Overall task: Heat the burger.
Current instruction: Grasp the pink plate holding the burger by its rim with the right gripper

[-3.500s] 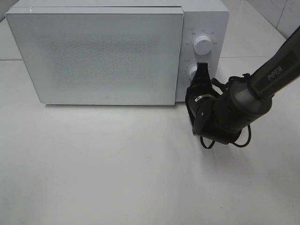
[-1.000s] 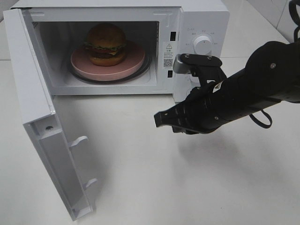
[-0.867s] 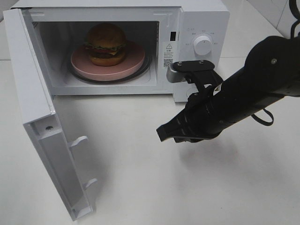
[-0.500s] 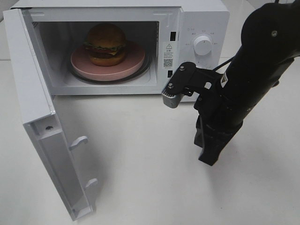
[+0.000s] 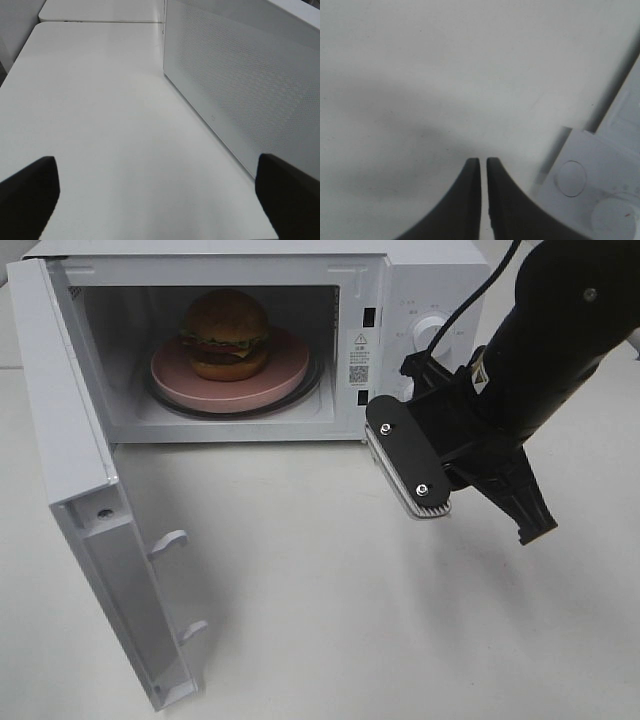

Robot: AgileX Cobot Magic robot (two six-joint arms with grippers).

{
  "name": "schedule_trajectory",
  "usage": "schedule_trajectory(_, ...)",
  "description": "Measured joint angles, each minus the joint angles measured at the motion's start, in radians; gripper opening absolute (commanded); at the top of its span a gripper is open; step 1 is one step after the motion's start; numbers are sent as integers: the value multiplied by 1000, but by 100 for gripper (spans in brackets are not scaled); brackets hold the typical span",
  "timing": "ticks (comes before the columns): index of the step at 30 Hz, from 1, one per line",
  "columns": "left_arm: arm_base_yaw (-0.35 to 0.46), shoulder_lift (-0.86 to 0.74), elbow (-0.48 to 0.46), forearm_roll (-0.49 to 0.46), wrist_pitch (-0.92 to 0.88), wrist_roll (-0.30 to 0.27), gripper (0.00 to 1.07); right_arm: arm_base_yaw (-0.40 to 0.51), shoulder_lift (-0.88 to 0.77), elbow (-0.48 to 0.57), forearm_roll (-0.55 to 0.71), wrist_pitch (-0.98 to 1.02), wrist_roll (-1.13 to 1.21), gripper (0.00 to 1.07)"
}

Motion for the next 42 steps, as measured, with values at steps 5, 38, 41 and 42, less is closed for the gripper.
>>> schedule_trajectory(5, 0, 0, 0, 0, 0, 0, 100, 0, 0, 0, -2, -82, -28, 38)
schedule_trajectory(38, 0, 0, 0, 0, 0, 0, 100, 73, 96, -119, -115, -271, 166, 94)
schedule_trajectory(41, 0, 0, 0, 0, 0, 0, 100, 82, 134, -167, -119, -280, 178, 93)
schedule_trajectory(42, 0, 0, 0, 0, 0, 0, 100, 84, 149, -186, -119, -281, 184, 93)
